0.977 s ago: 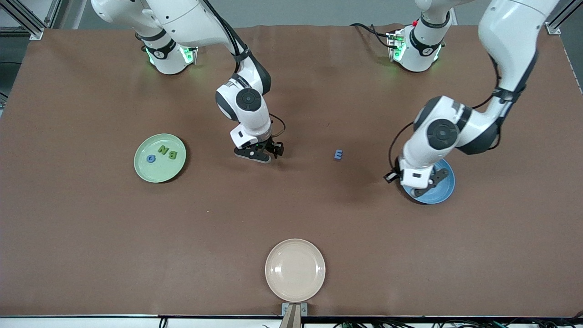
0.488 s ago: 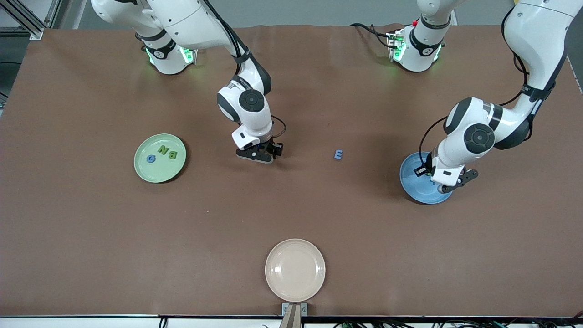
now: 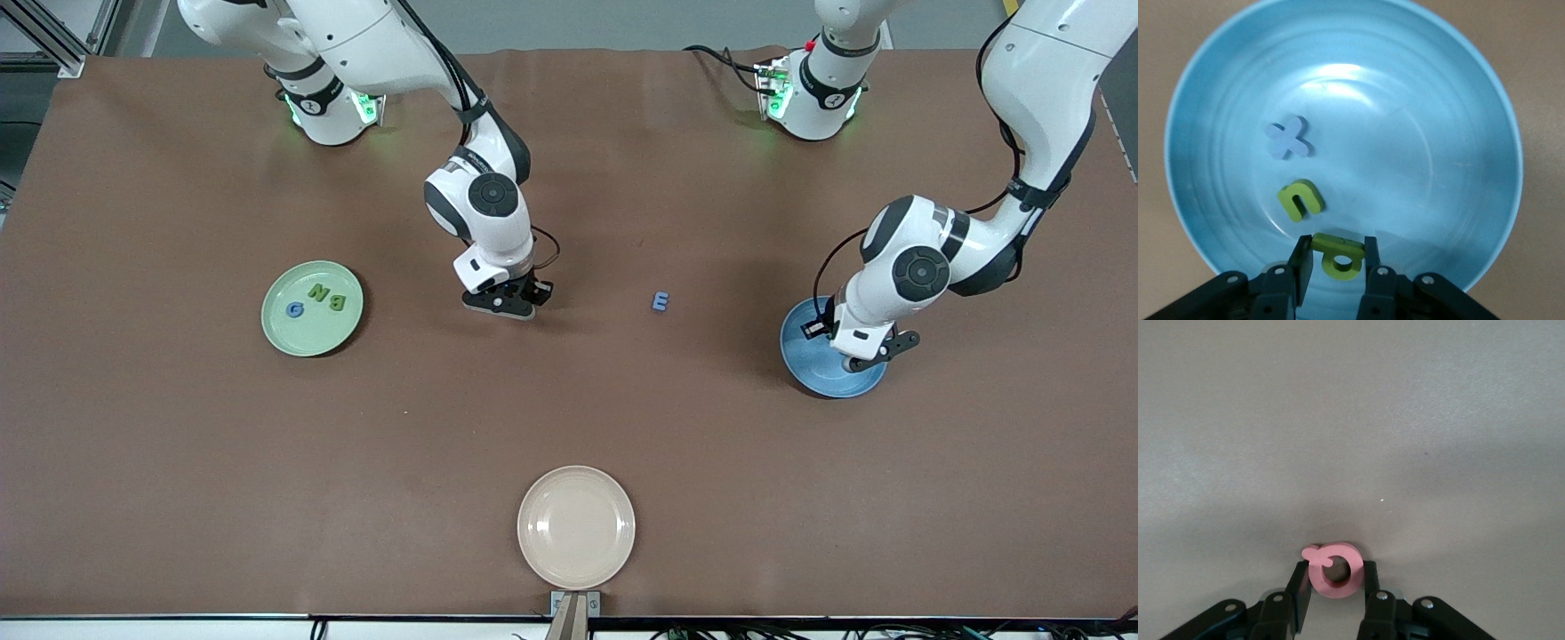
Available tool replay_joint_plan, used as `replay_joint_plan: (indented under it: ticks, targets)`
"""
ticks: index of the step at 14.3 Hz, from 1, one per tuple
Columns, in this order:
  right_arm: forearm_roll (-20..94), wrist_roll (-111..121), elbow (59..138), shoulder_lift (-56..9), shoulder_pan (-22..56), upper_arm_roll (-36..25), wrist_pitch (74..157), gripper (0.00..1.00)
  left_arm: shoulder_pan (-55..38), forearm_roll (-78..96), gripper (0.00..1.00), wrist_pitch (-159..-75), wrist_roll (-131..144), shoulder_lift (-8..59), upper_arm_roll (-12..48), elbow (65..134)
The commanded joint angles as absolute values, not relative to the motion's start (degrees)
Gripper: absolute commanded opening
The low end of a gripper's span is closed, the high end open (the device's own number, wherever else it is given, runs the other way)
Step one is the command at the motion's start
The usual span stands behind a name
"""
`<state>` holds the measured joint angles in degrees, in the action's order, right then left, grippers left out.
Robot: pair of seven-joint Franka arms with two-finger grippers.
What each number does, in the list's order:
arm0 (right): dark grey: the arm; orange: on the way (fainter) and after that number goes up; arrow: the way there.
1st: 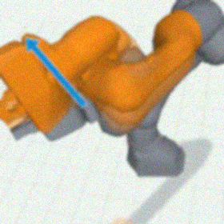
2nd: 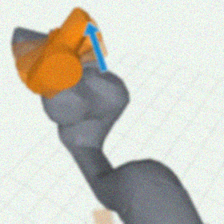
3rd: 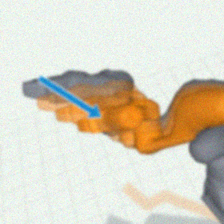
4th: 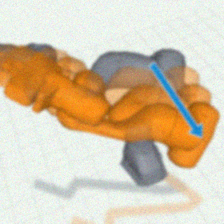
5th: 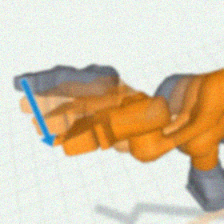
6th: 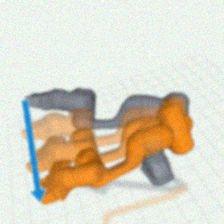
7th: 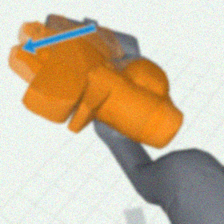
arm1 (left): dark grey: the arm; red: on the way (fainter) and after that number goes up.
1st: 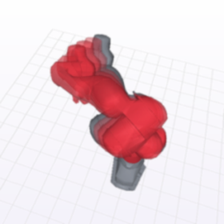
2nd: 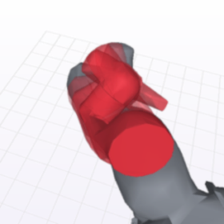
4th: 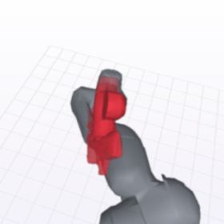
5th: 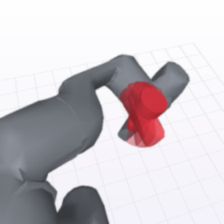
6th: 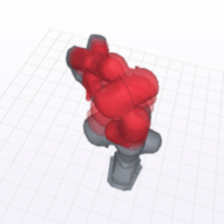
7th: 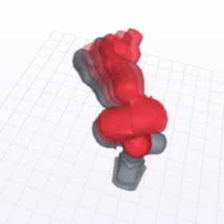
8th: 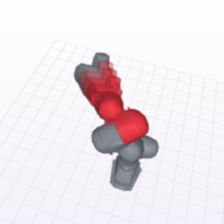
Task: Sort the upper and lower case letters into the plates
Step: 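Drop the p on the blue plate while the right gripper moves the o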
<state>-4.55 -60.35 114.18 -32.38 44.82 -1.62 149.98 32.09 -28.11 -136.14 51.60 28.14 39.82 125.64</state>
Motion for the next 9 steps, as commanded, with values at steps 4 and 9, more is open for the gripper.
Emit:
replay_joint_plan:
  ticks: [4,9]
  targets:
    - [-6.33,-55.83,114.69,-30.78,39.74,-1.76,145.13,0.0,33.84,-29.79,0.45,-137.29,52.21,28.65,40.25,126.12]
    - [-6.33,-36.61,122.32,-19.71,27.63,-1.58,139.39,0.0,33.93,-29.97,1.0,-136.5,52.03,26.28,41.21,123.93]
